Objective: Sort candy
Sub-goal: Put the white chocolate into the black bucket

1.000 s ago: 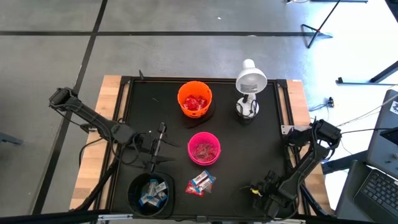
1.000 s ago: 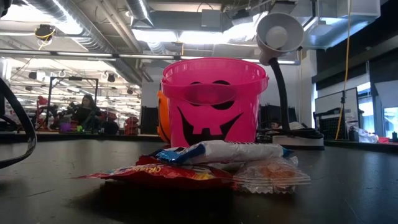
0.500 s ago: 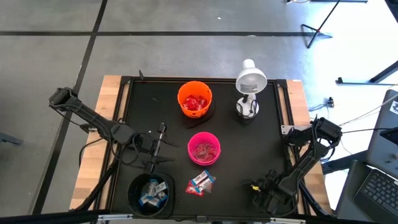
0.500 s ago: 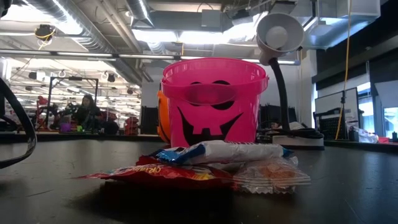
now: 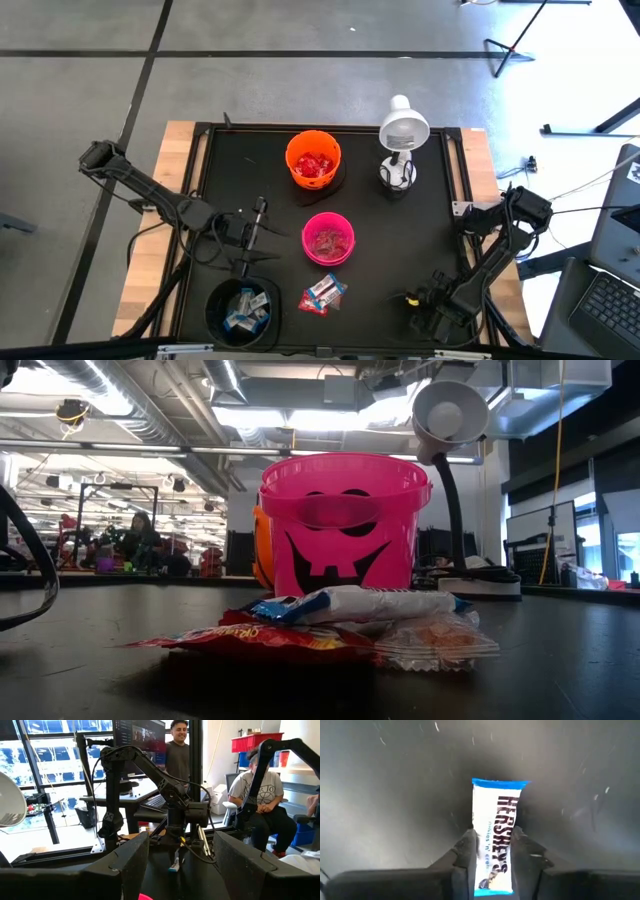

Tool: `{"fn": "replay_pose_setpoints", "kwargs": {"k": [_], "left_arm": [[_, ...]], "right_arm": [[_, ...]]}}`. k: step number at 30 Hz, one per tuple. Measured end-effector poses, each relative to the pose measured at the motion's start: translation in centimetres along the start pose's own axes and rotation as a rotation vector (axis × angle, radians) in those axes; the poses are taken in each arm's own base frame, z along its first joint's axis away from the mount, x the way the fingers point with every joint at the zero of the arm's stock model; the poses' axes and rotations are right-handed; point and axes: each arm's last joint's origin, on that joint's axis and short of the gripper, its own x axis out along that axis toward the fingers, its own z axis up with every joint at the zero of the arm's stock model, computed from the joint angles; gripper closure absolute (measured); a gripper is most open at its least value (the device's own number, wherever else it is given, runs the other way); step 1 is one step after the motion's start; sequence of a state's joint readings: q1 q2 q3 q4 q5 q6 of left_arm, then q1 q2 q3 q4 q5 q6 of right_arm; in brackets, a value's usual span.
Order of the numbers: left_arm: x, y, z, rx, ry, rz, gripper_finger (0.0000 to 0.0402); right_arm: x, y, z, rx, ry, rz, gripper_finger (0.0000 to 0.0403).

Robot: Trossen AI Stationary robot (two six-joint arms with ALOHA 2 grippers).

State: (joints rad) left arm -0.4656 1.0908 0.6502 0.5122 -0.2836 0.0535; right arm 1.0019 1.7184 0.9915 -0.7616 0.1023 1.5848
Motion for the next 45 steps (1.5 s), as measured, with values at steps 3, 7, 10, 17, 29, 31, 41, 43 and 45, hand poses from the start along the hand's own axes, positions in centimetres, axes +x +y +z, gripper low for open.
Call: {"fn": "replay_pose_setpoints", "kwargs": {"k": [3,7,10,17,29,31,41,43,45], "left_arm": [[0.0,0.0,0.0,0.0,0.0,0.0,0.0189],[0.1,0.0,-0.2,0.002,0.007,0.0,0.0189],[0.3,-0.1,-0.4,0.004,0.012,0.0,0.0189],[0.8,-0.3,-0.8,0.004,0.01,0.0,0.0189],[0.8,-0.3,-0.8,0.004,0.008,0.0,0.0188],[0.8,-0.3,-0.8,0.004,0.008,0.0,0.0188],[0.8,-0.3,-0.8,0.004,0.008,0.0,0.0188],[0.8,-0.3,-0.8,0.004,0.008,0.0,0.0188],[0.8,-0.3,-0.8,0.004,0.007,0.0,0.0188]], "right_arm": [[-0.8,-0.1,0.3,0.004,-0.053,0.031,0.03],[-1.7,-0.2,0.6,-0.002,-0.125,0.067,0.0306],[-2.5,-0.2,0.8,-0.001,-0.176,0.102,0.0329],[-2.9,-0.1,0.7,0.01,-0.116,0.131,0.0364],[-2.6,-0.1,-0.6,0.023,-0.054,0.117,0.0222],[-2.2,0.0,-0.8,0.026,-0.053,0.101,0.0201],[0.2,0.4,-1.4,0.018,-0.004,0.025,0.0171],[0.6,0.5,-1.4,0.016,0.008,0.009,0.0174],[0.9,0.5,-1.5,0.015,0.02,-0.006,0.0178]]}}
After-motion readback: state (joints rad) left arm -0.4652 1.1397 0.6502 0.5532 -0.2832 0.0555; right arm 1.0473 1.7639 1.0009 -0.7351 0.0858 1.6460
